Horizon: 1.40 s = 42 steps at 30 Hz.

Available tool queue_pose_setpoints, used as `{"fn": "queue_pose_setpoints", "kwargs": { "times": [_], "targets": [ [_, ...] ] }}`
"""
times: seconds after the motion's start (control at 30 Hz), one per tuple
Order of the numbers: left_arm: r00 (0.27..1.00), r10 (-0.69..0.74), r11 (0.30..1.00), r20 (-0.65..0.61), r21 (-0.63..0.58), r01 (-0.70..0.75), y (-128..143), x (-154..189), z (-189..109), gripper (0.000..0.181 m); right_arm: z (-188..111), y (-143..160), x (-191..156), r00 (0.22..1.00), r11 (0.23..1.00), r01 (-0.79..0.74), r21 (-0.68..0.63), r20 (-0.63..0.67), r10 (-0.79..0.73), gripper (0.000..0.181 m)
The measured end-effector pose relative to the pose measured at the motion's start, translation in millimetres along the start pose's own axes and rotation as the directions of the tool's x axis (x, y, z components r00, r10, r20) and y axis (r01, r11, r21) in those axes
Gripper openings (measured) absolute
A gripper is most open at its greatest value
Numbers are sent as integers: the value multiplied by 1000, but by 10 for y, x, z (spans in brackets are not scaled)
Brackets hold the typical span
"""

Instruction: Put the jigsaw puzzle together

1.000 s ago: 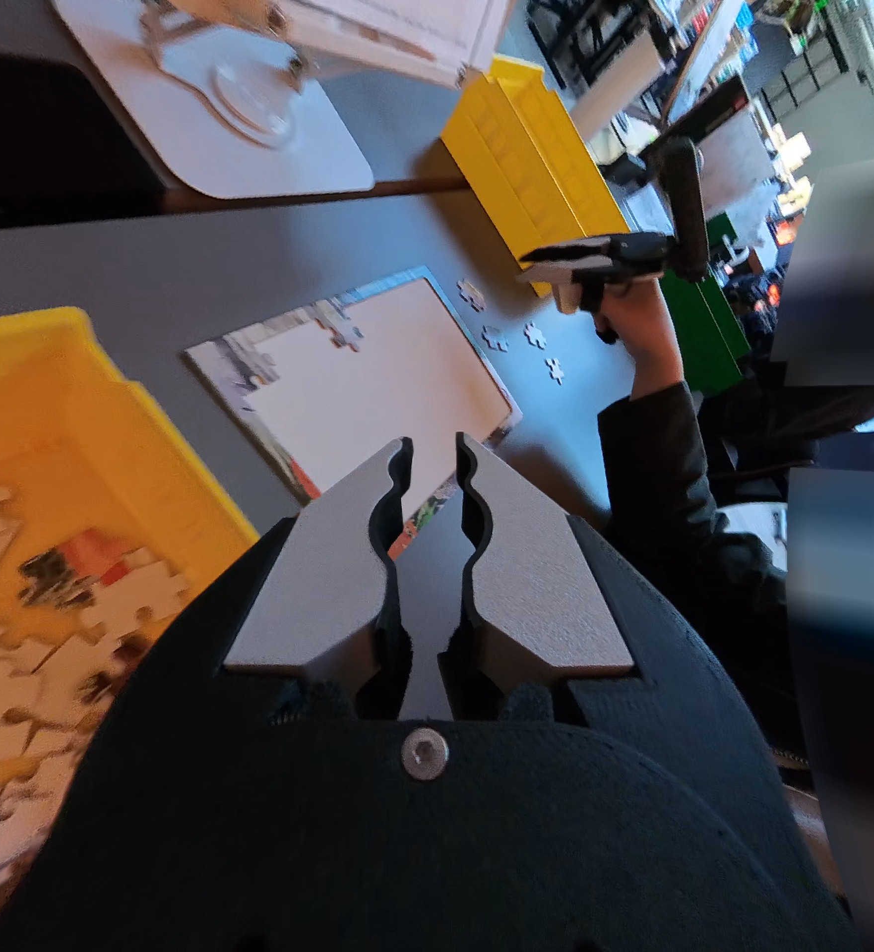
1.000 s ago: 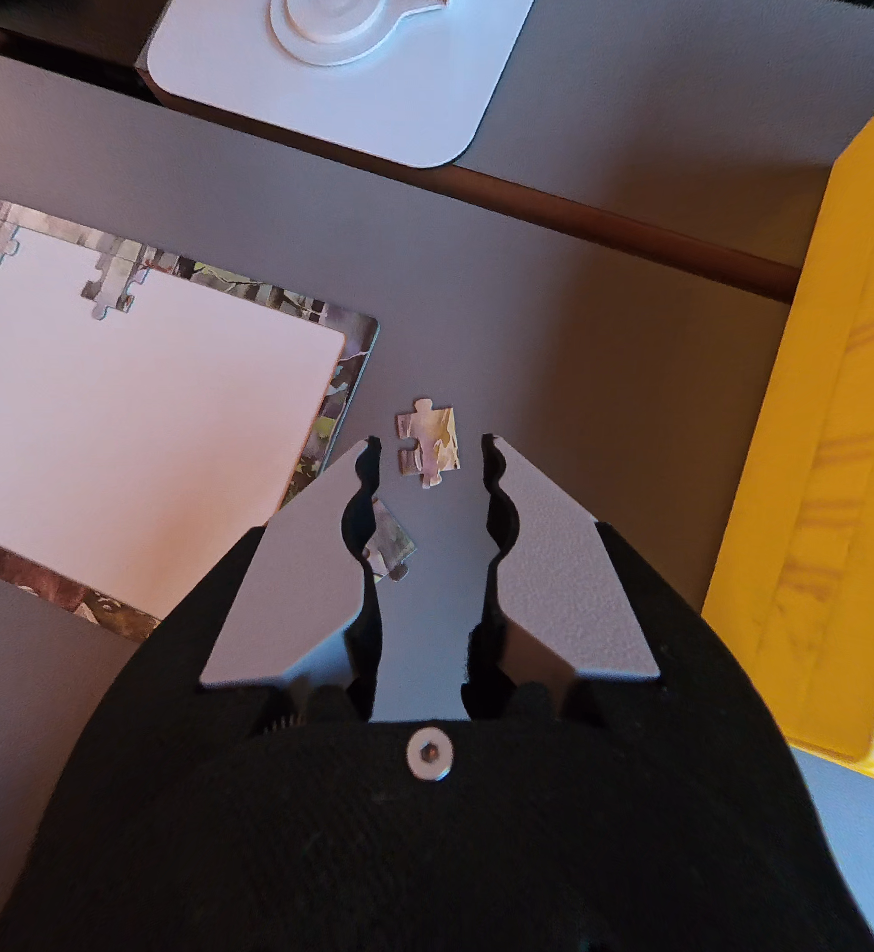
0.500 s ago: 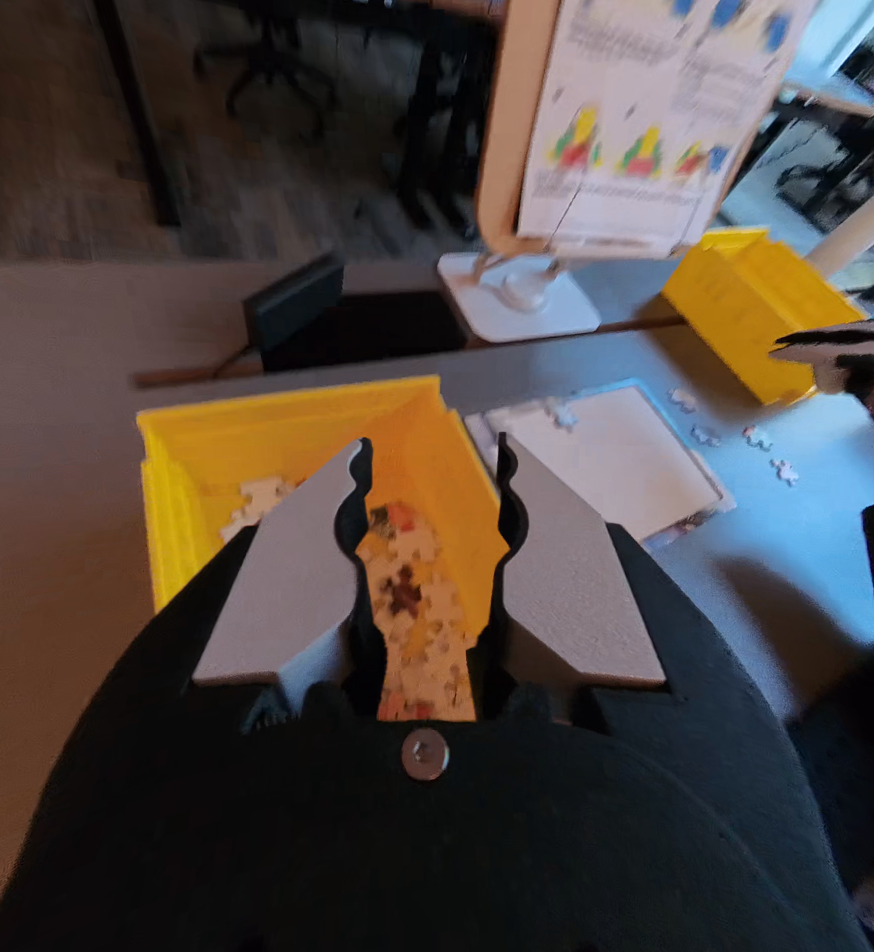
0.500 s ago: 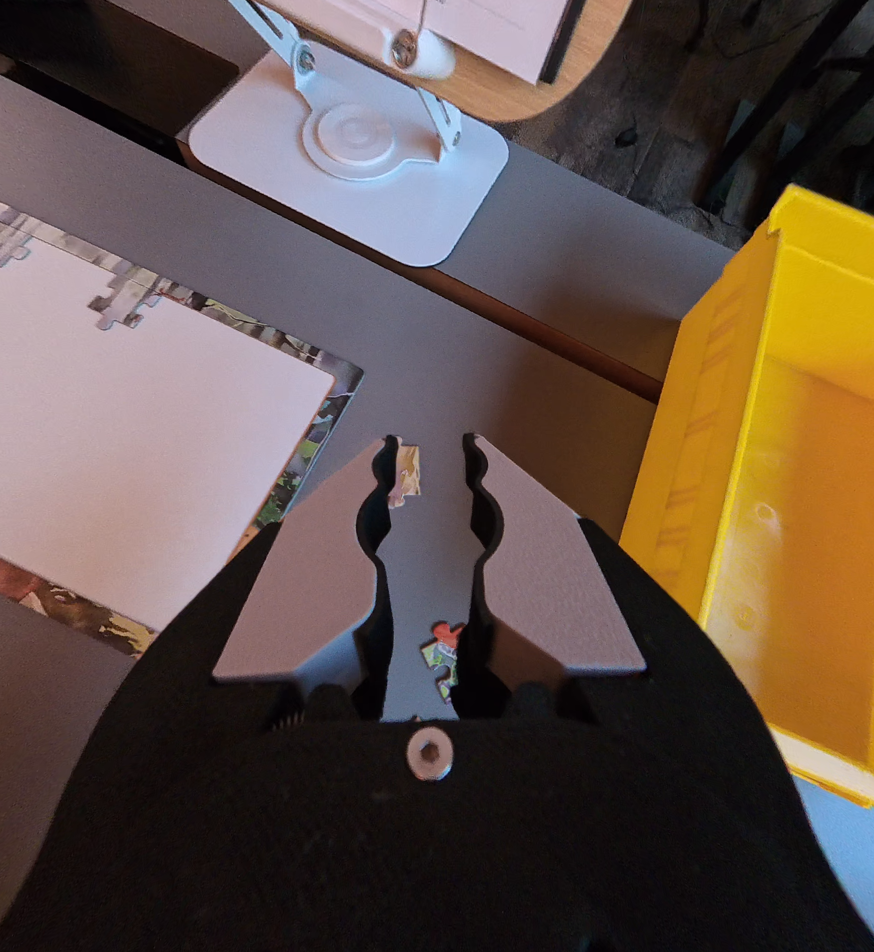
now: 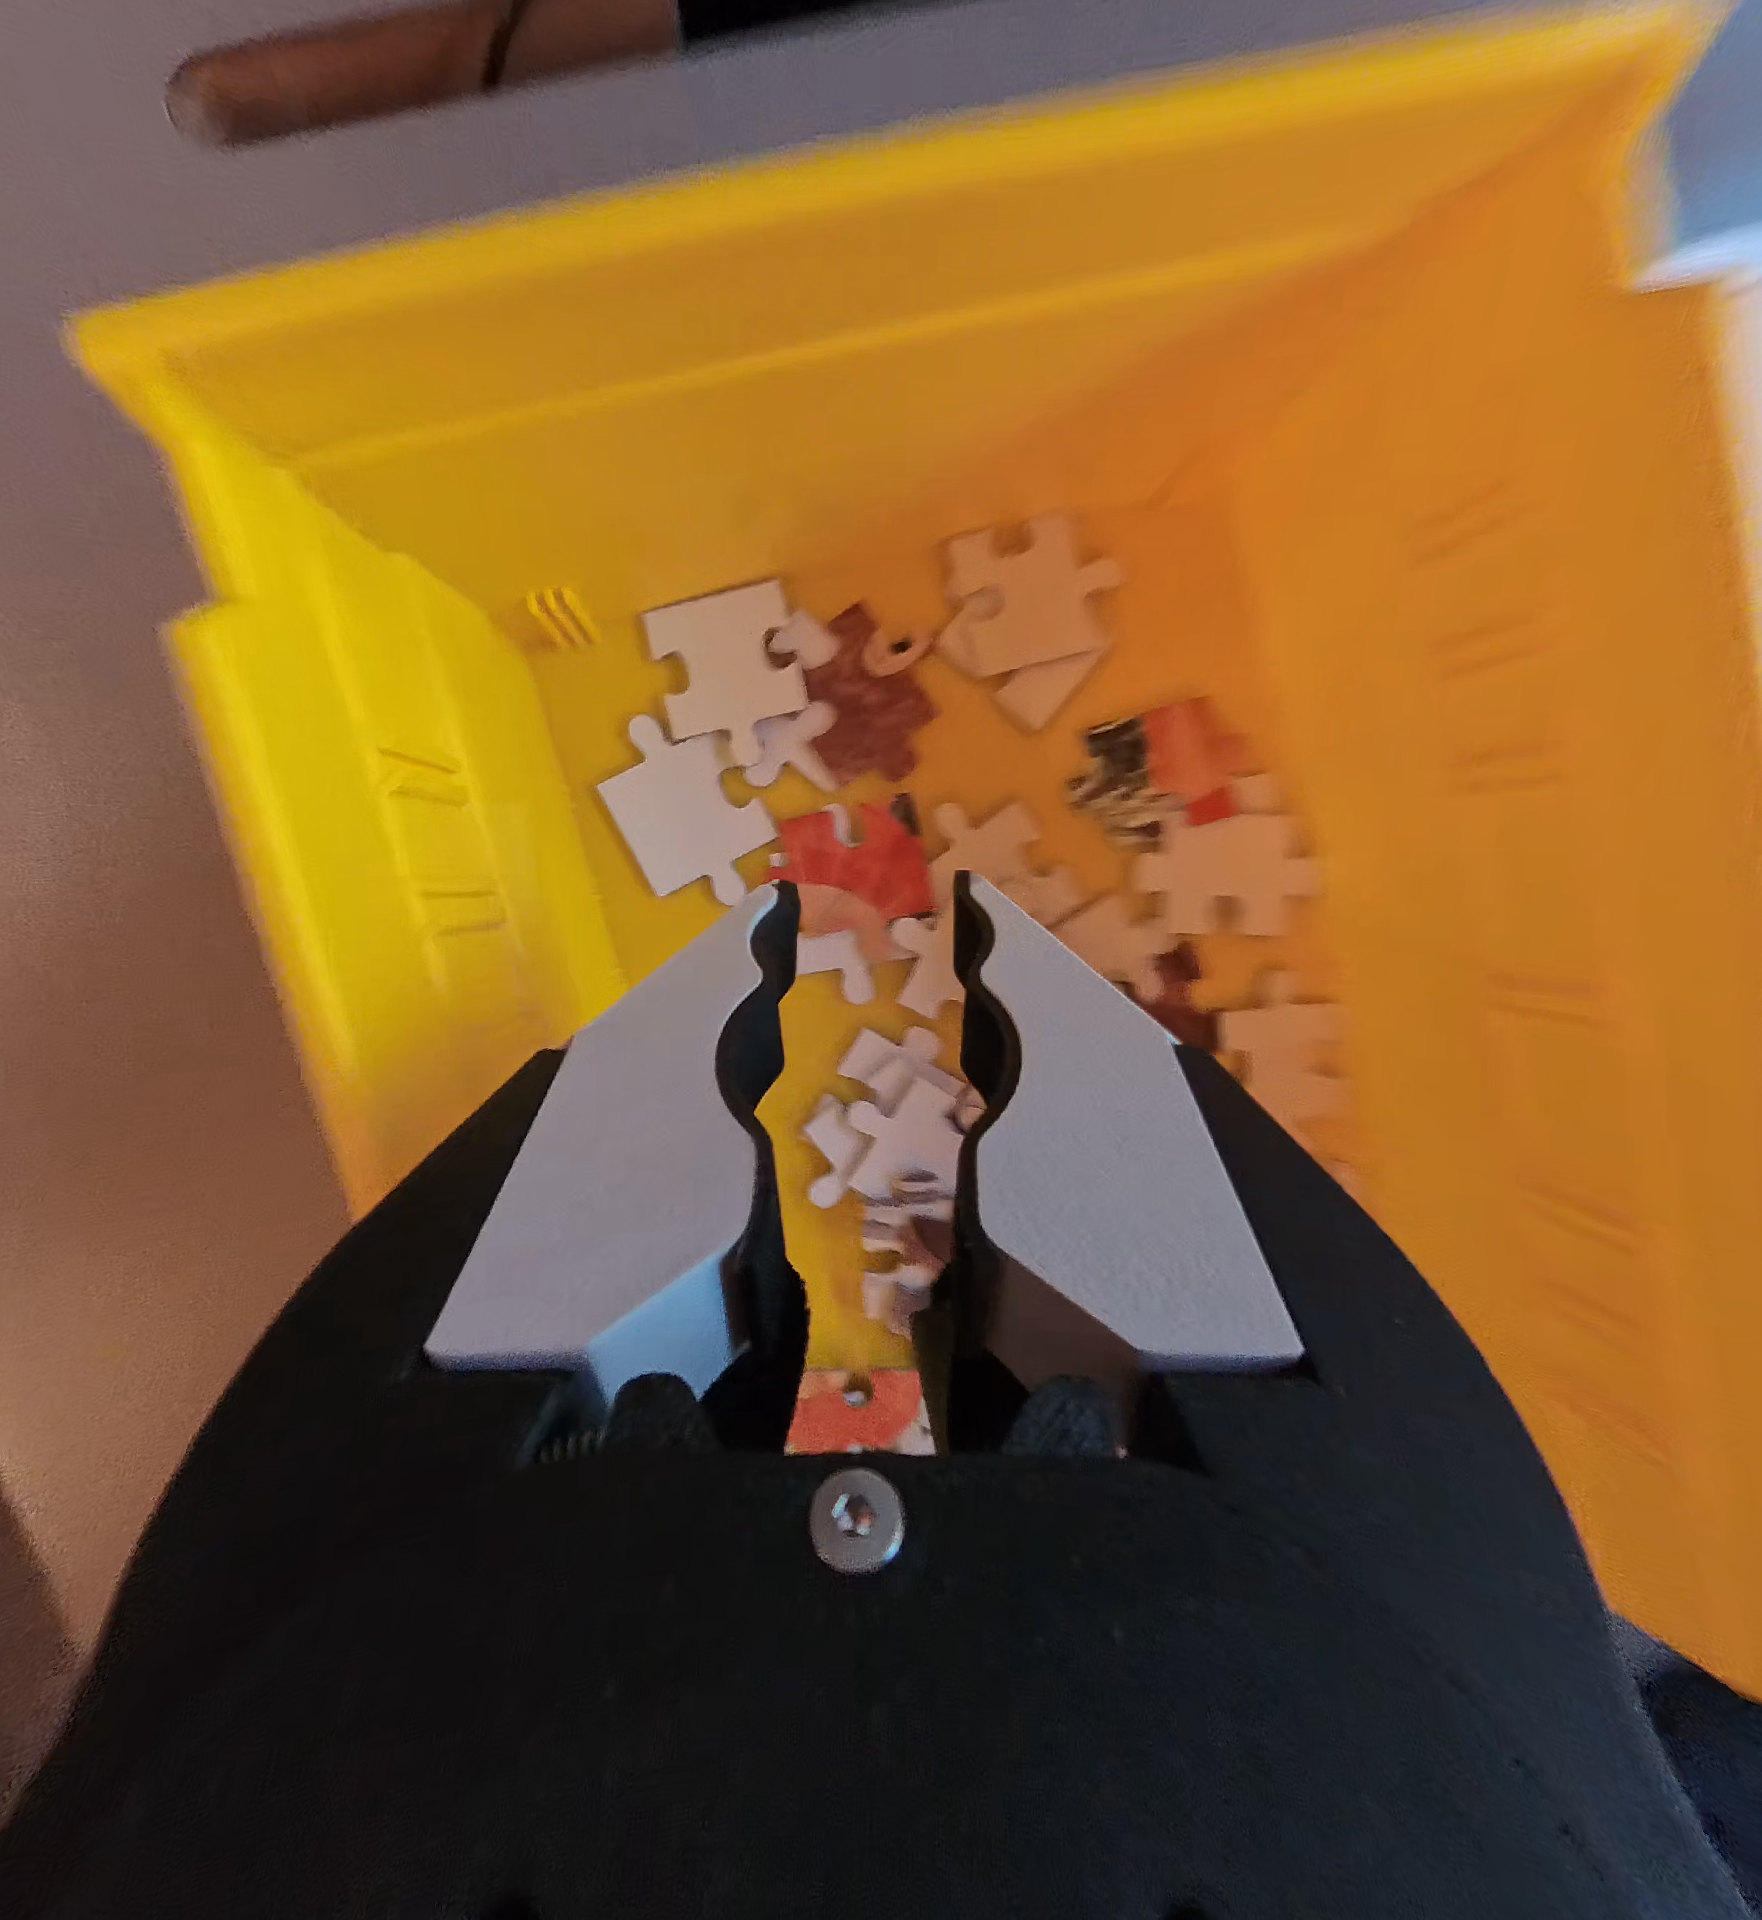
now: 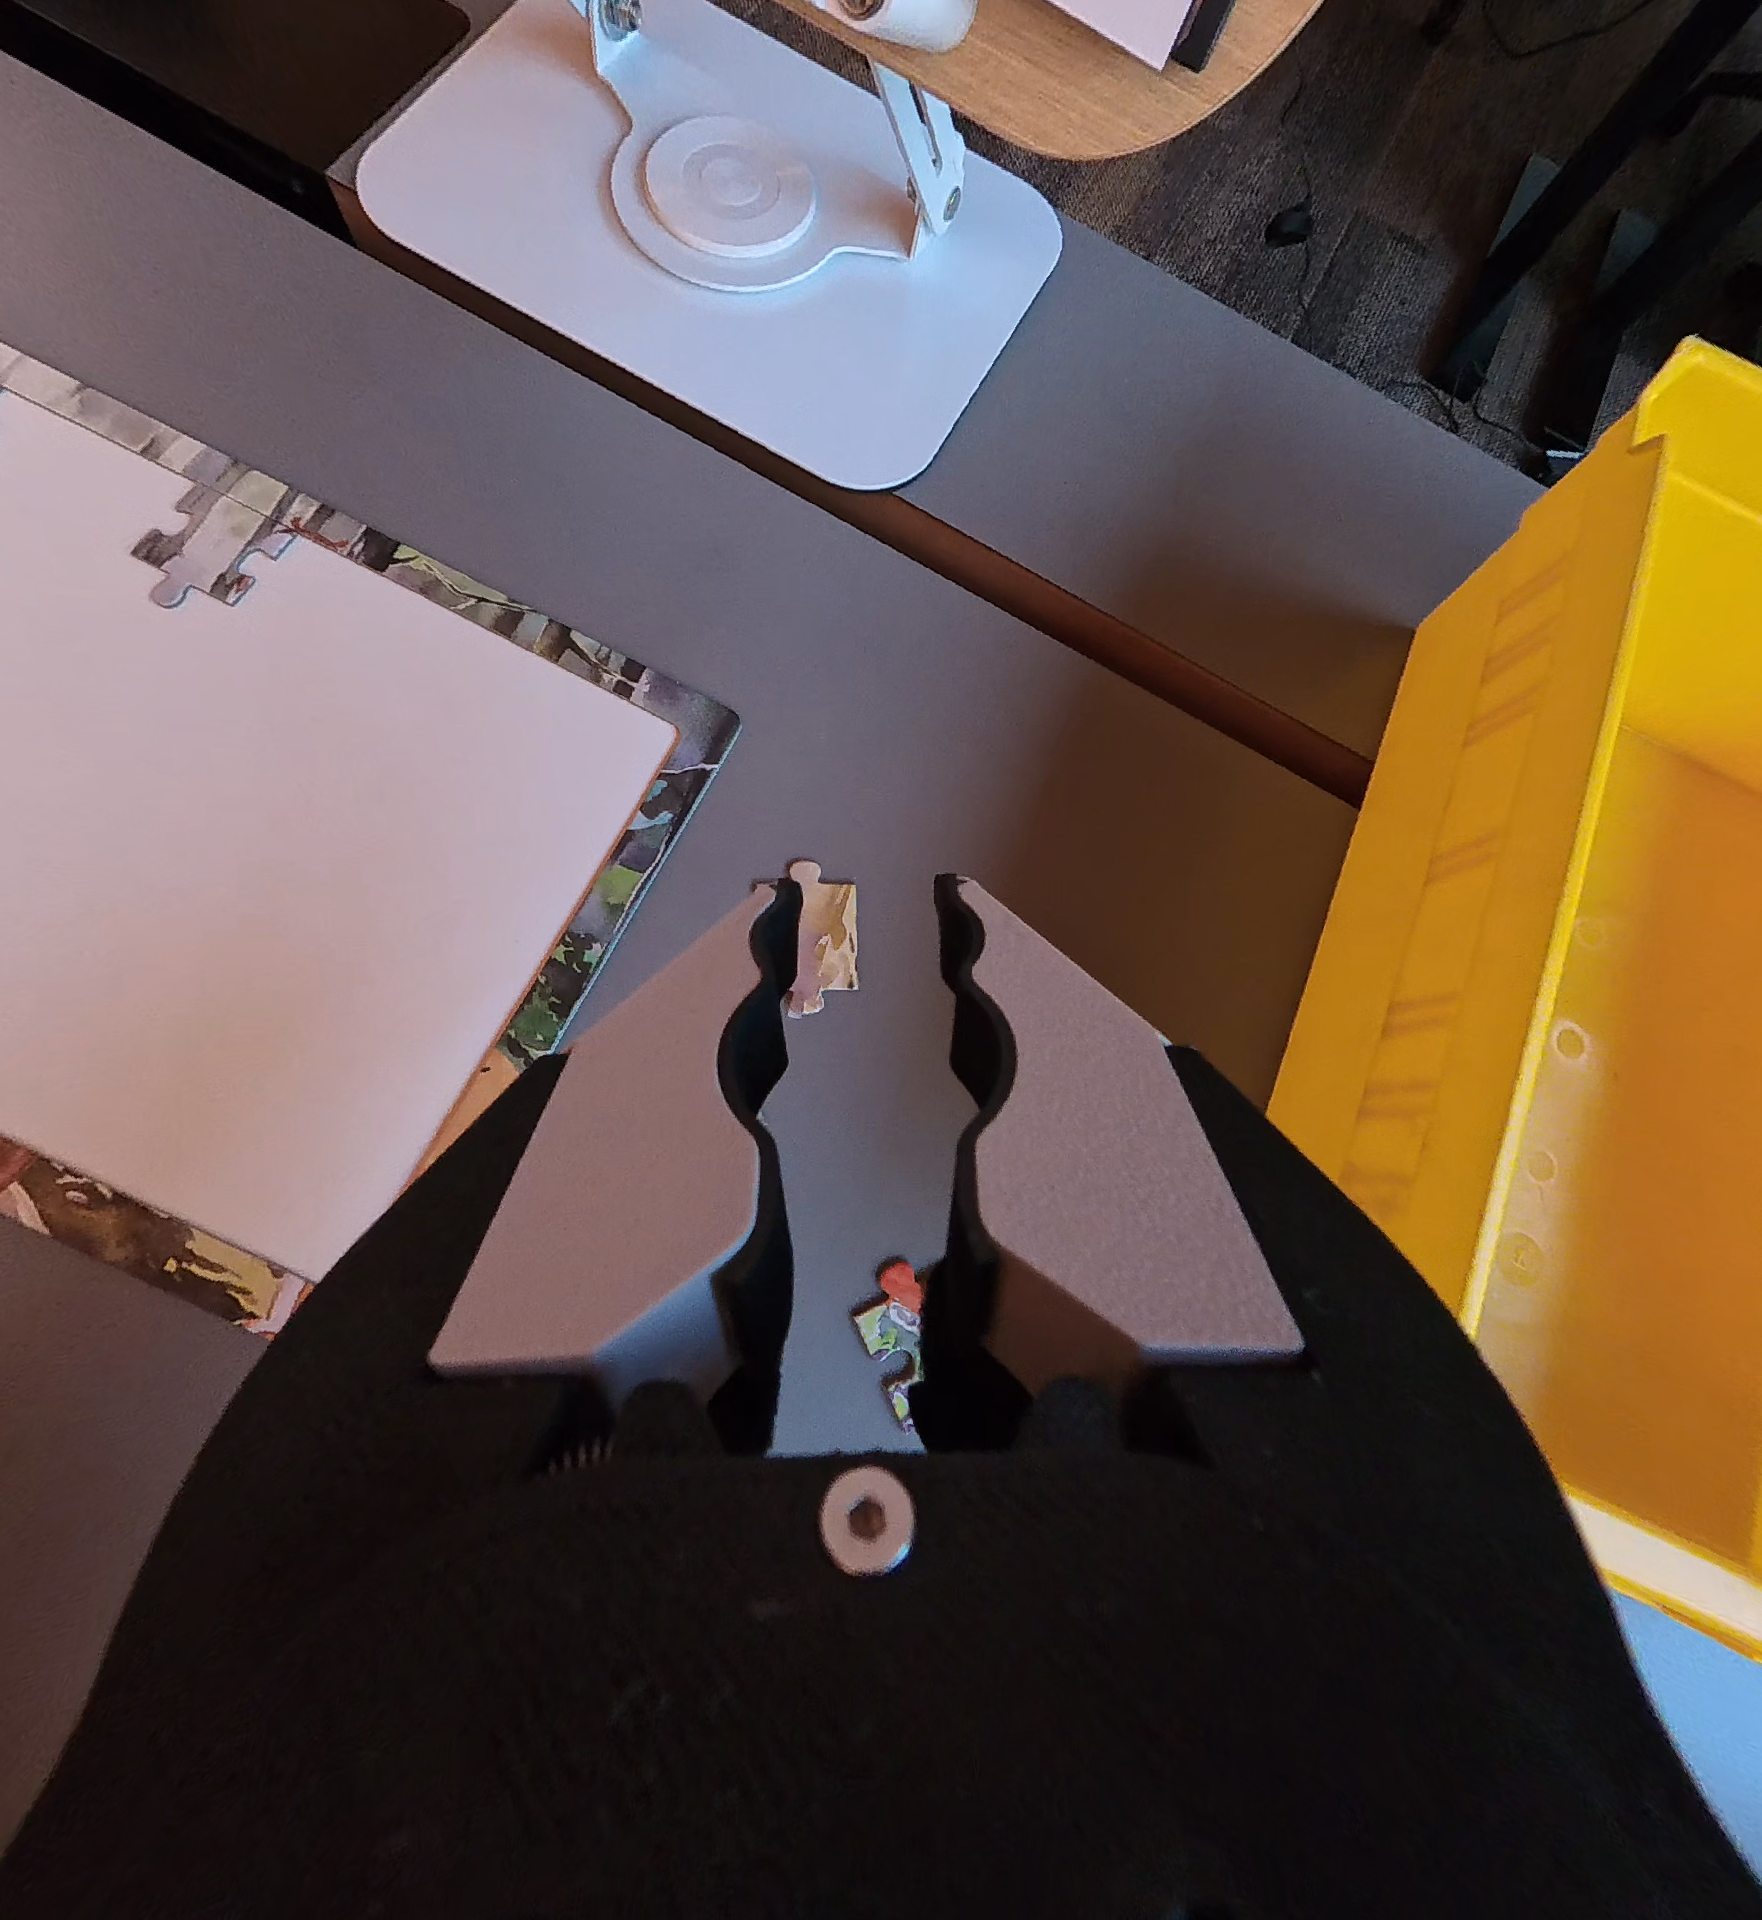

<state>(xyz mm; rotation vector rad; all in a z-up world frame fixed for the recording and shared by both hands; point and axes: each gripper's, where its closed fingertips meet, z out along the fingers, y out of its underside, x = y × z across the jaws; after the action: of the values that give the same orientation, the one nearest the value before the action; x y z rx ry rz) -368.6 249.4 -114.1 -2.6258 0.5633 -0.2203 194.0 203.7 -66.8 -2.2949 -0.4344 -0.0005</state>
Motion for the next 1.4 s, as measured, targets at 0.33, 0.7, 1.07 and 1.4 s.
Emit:
{"fn": "queue_pose_setpoints", "kwargs": {
  "times": [0.33, 0.7, 1.07, 1.4],
  "targets": [
    [981, 33, 999, 193, -9, -32, -79, -204, 410, 43, 10, 13, 1, 1000, 1000, -1, 1, 7, 1, 27],
    [989, -45, 986, 143, -153, 67, 167, -96, 461, 59, 39, 35, -18, 1000, 1000, 8, -11, 13, -8, 27],
    [1000, 18, 999, 11, 31, -18, -152, 122, 150, 39, 64, 38, -40, 1000, 1000, 23, -20, 15, -23, 27],
    [691, 629, 502, 355, 494, -710, -921, 1728, -1088, 39, -375, -787, -1026, 944, 957, -6, 289, 318, -90, 27]
  ]
}}
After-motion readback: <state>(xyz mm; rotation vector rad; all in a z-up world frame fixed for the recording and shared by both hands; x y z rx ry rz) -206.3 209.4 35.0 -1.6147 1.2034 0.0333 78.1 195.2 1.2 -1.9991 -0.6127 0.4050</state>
